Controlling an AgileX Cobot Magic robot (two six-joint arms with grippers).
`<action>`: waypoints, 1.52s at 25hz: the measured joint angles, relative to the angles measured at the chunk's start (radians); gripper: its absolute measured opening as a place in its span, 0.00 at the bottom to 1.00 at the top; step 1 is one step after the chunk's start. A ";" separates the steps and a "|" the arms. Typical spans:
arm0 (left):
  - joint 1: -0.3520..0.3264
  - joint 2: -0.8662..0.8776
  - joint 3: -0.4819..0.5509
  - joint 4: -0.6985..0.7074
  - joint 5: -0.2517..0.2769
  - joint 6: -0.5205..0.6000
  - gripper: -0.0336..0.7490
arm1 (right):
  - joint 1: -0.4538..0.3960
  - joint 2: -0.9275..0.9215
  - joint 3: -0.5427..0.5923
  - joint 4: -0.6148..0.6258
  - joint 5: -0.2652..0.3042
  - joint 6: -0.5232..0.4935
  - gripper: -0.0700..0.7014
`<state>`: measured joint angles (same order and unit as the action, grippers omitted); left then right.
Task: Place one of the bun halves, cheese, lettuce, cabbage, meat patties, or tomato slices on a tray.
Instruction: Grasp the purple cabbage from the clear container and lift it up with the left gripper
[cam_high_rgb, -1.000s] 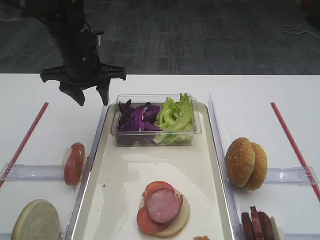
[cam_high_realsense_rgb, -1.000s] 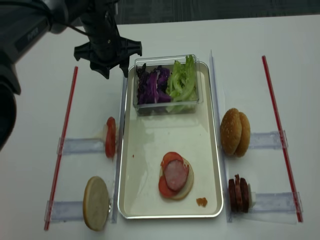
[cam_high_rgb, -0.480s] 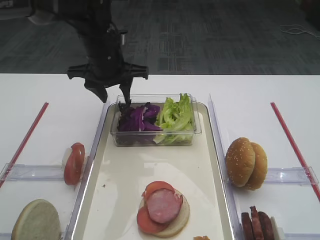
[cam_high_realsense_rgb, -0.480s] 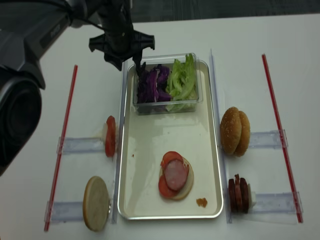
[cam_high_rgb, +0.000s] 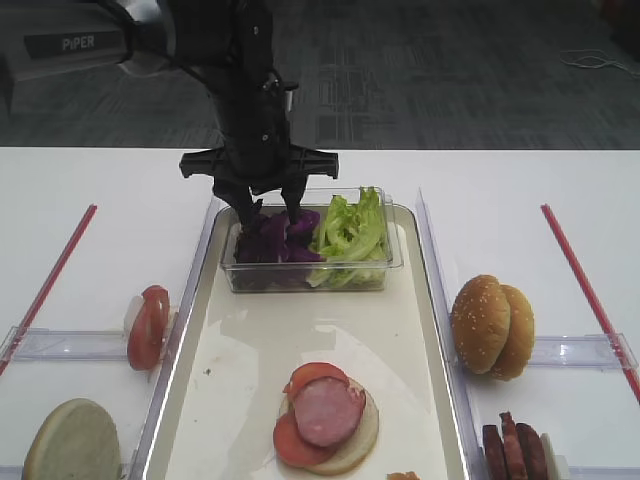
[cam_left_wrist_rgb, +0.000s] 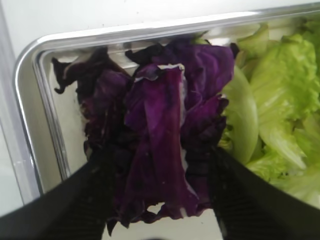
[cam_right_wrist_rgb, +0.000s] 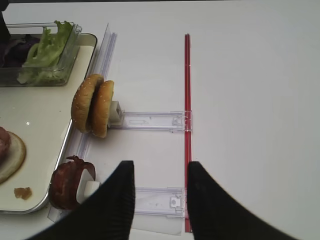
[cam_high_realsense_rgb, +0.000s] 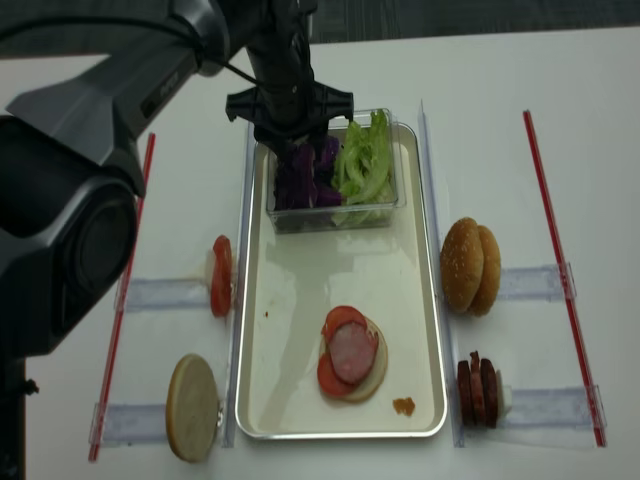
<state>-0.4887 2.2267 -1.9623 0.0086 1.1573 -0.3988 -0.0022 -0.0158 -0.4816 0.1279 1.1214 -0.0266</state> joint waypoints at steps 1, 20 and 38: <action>-0.002 0.005 -0.002 0.000 0.000 -0.005 0.58 | 0.000 0.000 0.000 0.000 0.000 0.000 0.45; -0.006 0.110 -0.091 0.000 0.009 -0.013 0.53 | 0.000 0.000 0.000 0.000 0.000 0.000 0.45; -0.008 0.118 -0.091 -0.009 0.013 -0.013 0.33 | 0.000 0.000 0.000 0.000 0.000 0.000 0.45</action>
<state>-0.4967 2.3447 -2.0536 0.0000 1.1707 -0.4114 -0.0022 -0.0158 -0.4816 0.1283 1.1214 -0.0266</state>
